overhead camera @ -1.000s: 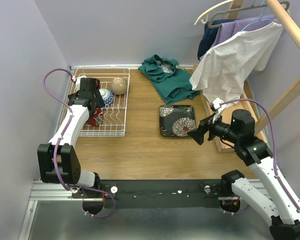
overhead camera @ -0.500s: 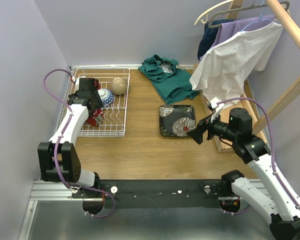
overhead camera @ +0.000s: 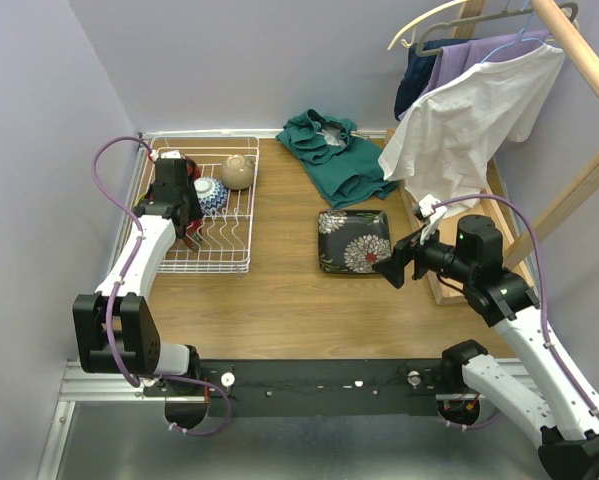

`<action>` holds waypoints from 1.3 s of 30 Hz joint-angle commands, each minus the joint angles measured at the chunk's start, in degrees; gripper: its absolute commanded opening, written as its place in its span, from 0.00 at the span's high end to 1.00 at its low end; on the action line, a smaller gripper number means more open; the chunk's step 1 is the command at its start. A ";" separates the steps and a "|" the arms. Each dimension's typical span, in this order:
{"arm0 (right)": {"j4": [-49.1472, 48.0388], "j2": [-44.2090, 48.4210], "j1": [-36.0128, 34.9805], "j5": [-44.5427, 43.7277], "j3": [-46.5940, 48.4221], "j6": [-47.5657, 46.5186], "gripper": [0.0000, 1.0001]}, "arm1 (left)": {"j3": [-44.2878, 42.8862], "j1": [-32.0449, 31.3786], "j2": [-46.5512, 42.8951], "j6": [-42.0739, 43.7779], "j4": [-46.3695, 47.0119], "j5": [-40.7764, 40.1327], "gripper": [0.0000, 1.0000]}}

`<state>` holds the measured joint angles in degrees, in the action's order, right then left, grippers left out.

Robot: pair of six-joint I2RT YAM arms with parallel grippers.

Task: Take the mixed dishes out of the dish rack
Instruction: Pick up the plate from the dish rack.

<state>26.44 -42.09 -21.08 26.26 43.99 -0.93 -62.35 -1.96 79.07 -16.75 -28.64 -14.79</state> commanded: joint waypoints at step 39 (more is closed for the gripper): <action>-1.56 -1.24 -0.45 1.78 1.72 0.40 0.00 | -4.88 -4.72 2.76 5.50 -4.40 -16.85 0.98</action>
<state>26.17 -43.57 -21.08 27.09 43.99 -0.91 -63.92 -5.96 82.43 -10.28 -30.06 -28.01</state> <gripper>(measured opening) 0.997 0.136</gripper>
